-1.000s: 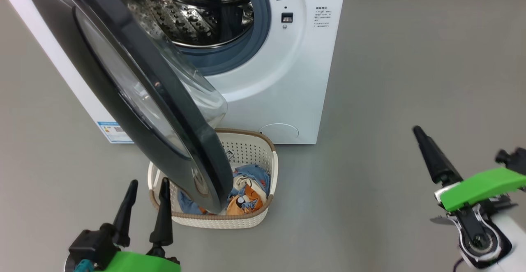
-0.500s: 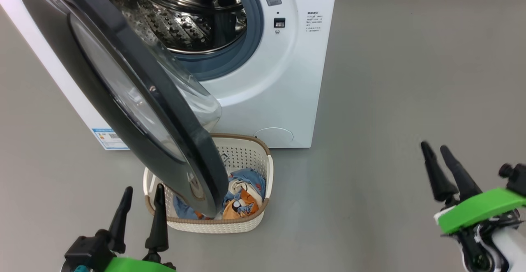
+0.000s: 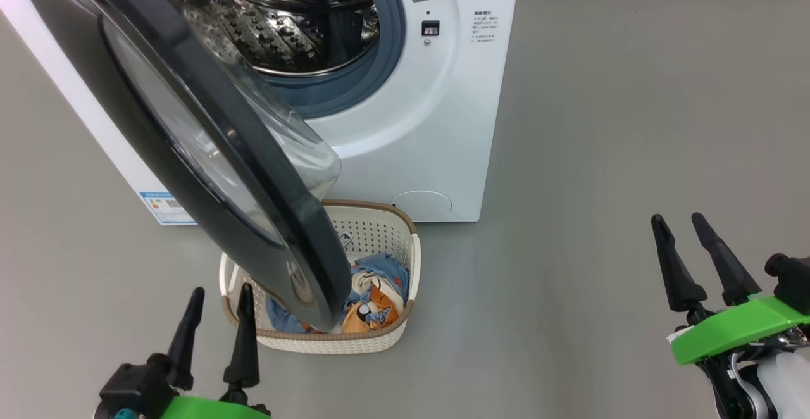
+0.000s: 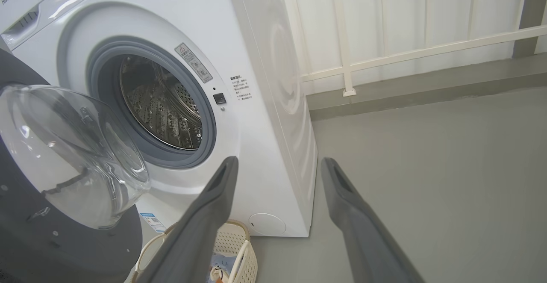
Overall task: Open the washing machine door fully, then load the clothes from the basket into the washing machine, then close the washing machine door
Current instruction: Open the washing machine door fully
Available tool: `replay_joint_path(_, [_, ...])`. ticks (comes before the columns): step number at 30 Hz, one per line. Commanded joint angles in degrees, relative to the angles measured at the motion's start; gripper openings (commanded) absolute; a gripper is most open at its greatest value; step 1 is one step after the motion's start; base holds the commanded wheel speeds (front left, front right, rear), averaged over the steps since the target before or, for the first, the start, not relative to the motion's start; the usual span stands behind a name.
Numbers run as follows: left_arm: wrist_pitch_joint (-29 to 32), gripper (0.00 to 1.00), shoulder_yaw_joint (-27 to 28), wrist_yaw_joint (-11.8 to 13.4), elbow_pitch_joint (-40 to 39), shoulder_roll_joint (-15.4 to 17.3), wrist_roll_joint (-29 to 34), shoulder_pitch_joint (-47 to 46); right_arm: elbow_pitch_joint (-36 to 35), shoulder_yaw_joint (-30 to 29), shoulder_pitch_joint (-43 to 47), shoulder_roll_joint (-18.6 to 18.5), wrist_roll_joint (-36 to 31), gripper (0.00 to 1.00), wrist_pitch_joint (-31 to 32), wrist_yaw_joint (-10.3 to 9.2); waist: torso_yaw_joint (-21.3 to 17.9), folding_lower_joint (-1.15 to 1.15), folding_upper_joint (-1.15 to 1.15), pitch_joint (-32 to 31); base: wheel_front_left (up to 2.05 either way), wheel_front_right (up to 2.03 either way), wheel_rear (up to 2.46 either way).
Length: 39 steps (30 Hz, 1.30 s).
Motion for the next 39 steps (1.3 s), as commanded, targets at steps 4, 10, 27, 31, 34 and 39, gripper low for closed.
replay_joint_path(4, [-0.4,1.0,1.7,-0.3,-1.2,0.8,0.4,-1.4,-2.0,-1.5,1.4,0.3,-4.3,1.0,-0.7,0.43,0.2,0.0,0.0,0.4,0.0,0.0,0.0])
replay_joint_path(10, [-0.4,1.0,1.6,-0.3,-1.2,0.8,0.3,-1.7,-1.5,-2.6,1.7,0.8,-8.6,1.0,-0.7,0.43,0.6,0.0,0.0,0.9,0.0,0.0,0.0])
replay_joint_path(27, [-0.4,1.0,1.7,-0.3,-0.5,0.8,0.2,-2.3,-0.6,-4.0,2.7,2.2,-14.3,1.0,-0.7,0.43,1.0,0.0,0.0,1.9,0.0,0.0,0.0])
replay_joint_path(31, [-0.4,0.0,2.7,-0.3,-0.8,0.8,-0.9,-3.0,-0.8,-4.0,2.7,2.3,-14.8,1.0,-0.7,0.43,1.2,0.0,0.0,1.8,0.0,0.0,0.0])
replay_joint_path(34, [-0.4,0.0,3.5,0.1,-2.7,0.8,-0.9,-3.8,-1.0,-4.0,2.9,2.3,-15.1,1.0,-0.7,0.43,1.4,0.0,0.0,1.6,0.0,0.0,0.0])
replay_joint_path(39, [-0.4,0.0,5.0,1.9,-10.3,0.8,-1.4,-4.8,-1.3,-3.9,3.0,2.4,-15.8,1.0,-0.7,0.43,1.5,0.0,0.0,1.5,0.0,0.0,0.0])
